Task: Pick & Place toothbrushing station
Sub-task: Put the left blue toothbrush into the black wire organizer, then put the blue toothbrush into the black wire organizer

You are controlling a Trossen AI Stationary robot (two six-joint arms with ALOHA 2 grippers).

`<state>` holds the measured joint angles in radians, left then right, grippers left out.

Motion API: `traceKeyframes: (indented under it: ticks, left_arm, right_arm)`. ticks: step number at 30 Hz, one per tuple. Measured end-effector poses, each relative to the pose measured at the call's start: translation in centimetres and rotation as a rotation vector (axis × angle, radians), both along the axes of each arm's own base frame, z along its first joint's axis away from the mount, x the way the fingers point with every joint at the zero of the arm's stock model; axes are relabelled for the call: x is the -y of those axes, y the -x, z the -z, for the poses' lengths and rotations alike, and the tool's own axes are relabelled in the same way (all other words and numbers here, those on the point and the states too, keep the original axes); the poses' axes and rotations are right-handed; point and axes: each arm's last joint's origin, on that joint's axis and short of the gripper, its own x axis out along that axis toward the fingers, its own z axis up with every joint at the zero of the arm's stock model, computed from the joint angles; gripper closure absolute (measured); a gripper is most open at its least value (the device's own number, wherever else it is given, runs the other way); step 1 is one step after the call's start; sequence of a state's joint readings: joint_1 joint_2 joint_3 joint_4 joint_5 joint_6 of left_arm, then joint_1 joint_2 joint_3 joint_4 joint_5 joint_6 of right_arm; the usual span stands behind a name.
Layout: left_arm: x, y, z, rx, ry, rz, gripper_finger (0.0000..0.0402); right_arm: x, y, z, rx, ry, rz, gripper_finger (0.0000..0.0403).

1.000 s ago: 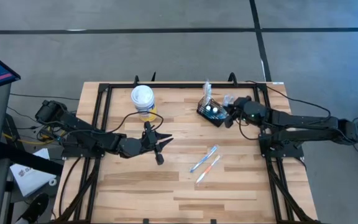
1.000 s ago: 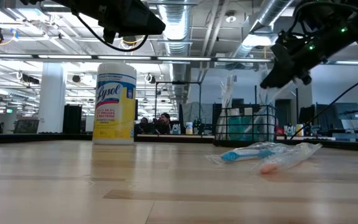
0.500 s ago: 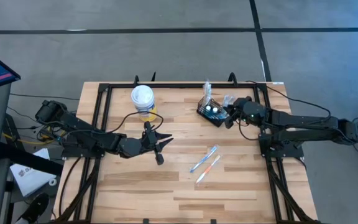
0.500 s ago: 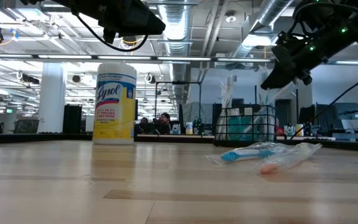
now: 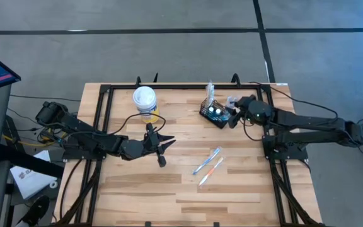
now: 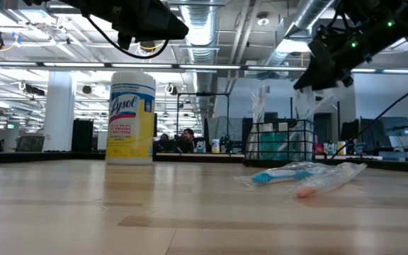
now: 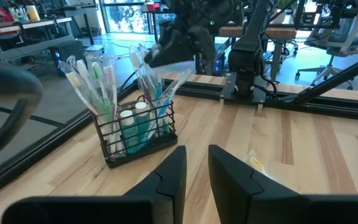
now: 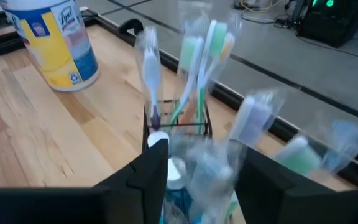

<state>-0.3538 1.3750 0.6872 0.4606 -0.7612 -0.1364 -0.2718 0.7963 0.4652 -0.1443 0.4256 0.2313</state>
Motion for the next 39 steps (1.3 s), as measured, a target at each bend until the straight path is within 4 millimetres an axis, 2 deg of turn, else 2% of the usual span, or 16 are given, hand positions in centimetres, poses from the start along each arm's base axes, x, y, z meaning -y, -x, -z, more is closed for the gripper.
traceKeyframes:
  ticks: [8, 12, 20, 31, 39]
  left_arm:
    - [0.0, 0.0, 0.0, 0.001, 0.003, 0.003, 0.0341]
    - [0.3, -0.1, 0.0, -0.004, 0.034, 0.110, 0.0340]
    - [0.7, -0.7, 1.0, -0.024, 0.061, 0.173, 0.0343]
    - [2.5, -5.6, 2.3, -0.082, 0.078, 0.285, 0.0336]
    - [3.2, -9.4, 4.3, -0.160, 0.106, 0.377, 0.0325]
  right_arm:
    - [-0.2, -0.1, -2.5, -0.017, -0.003, -0.018, 0.0239]
    - [-0.8, -0.3, -3.6, 0.002, -0.004, -0.050, 0.0245]
    - [-3.1, -1.0, -5.5, 0.068, -0.015, -0.184, 0.0264]
    - [-6.6, -0.9, -5.3, 0.059, -0.111, -0.342, 0.0286]
    - [-8.5, -1.4, -4.4, 0.005, -0.151, -0.405, 0.0286]
